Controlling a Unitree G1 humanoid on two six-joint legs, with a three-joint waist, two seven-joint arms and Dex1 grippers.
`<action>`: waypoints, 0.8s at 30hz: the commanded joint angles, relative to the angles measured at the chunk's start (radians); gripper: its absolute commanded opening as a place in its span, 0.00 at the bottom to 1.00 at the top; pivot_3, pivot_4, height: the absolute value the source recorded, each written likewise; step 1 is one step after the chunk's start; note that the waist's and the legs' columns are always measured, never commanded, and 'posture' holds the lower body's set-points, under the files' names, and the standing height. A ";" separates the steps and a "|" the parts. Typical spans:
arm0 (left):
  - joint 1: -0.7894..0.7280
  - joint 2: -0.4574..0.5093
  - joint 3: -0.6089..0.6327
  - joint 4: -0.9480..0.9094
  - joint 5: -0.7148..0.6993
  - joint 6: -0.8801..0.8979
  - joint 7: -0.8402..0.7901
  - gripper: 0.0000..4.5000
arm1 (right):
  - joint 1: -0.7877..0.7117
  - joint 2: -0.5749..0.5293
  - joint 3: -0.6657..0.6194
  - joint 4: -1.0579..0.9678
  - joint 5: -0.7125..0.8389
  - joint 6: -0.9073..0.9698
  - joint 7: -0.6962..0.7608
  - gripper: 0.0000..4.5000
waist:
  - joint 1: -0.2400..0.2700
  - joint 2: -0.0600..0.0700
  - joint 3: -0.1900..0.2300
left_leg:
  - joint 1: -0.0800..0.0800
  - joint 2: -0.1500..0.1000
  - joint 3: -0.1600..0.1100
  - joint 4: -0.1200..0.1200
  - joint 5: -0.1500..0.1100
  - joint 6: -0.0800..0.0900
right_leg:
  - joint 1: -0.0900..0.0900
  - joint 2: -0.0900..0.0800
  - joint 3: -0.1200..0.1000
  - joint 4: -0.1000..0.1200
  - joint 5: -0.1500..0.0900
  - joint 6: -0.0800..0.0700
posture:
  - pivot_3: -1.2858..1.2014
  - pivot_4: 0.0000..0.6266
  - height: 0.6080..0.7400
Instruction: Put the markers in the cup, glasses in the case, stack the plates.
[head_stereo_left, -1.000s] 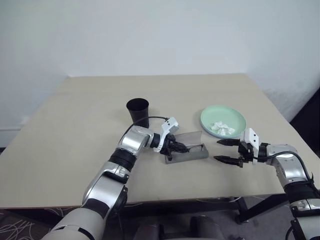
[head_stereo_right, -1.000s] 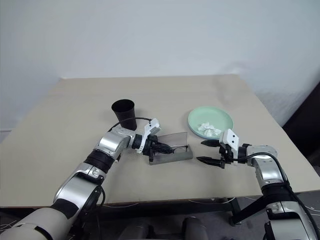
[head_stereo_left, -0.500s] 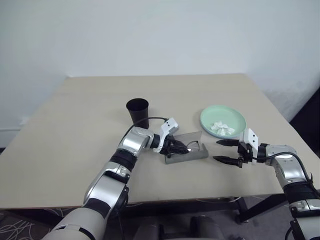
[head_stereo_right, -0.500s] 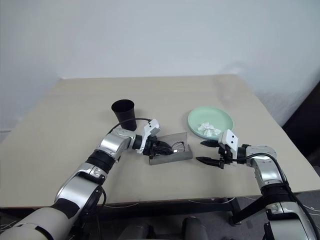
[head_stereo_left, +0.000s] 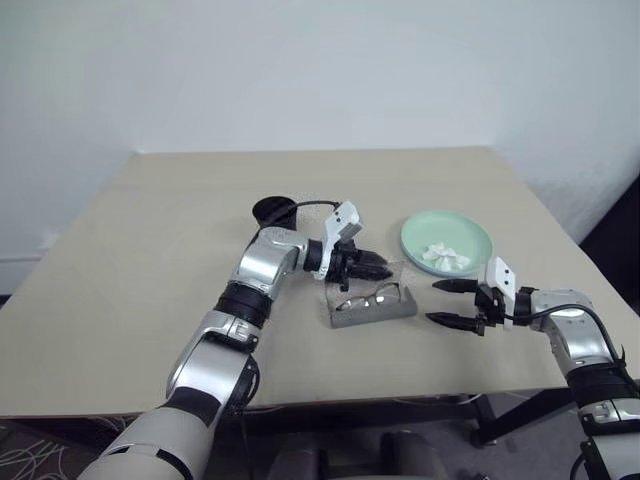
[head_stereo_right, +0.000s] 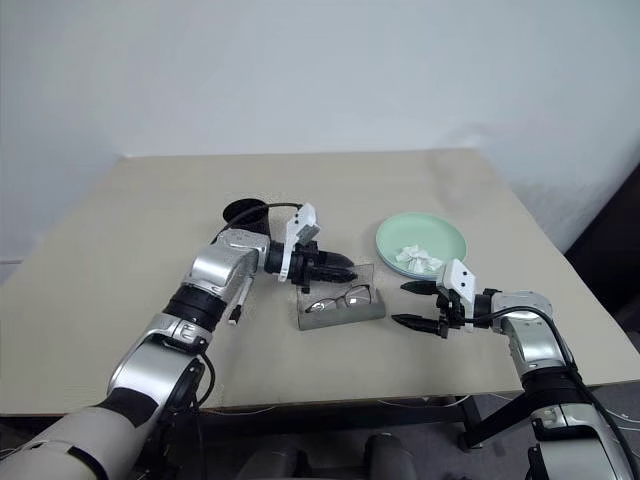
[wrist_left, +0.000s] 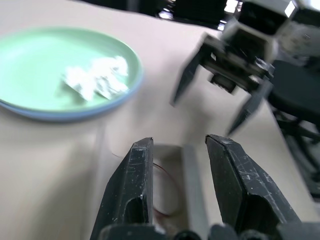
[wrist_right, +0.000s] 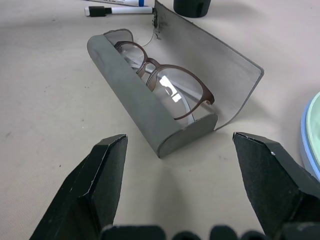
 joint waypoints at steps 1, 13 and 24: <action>-0.074 -0.006 0.025 0.113 0.065 -0.142 0.142 0.17 | -0.017 -0.001 -0.014 -0.028 0.007 -0.006 -0.003 0.82 | 0.000 0.000 0.000 | 0.000 0.000 0.000 0.000 0.000 0.000 | 0.000 0.000 0.000 0.000 0.000 0.000 | 0.52 0.00 1.00; -0.166 -0.030 -0.021 0.448 0.244 -0.348 0.358 0.00 | -0.023 -0.009 -0.025 -0.027 0.015 -0.003 0.005 0.82 | 0.001 0.000 0.000 | -0.001 -0.001 0.000 -0.001 0.000 0.000 | 0.000 0.000 0.000 -0.001 0.001 0.001 | 0.52 0.00 1.00; -0.127 -0.037 0.018 0.408 0.183 -0.229 0.049 0.00 | -0.019 -0.013 -0.033 -0.031 0.019 0.000 0.004 0.82 | 0.001 0.000 0.000 | -0.001 -0.001 0.000 -0.001 -0.001 0.000 | 0.000 -0.001 -0.001 -0.001 0.000 0.000 | 0.52 0.00 1.00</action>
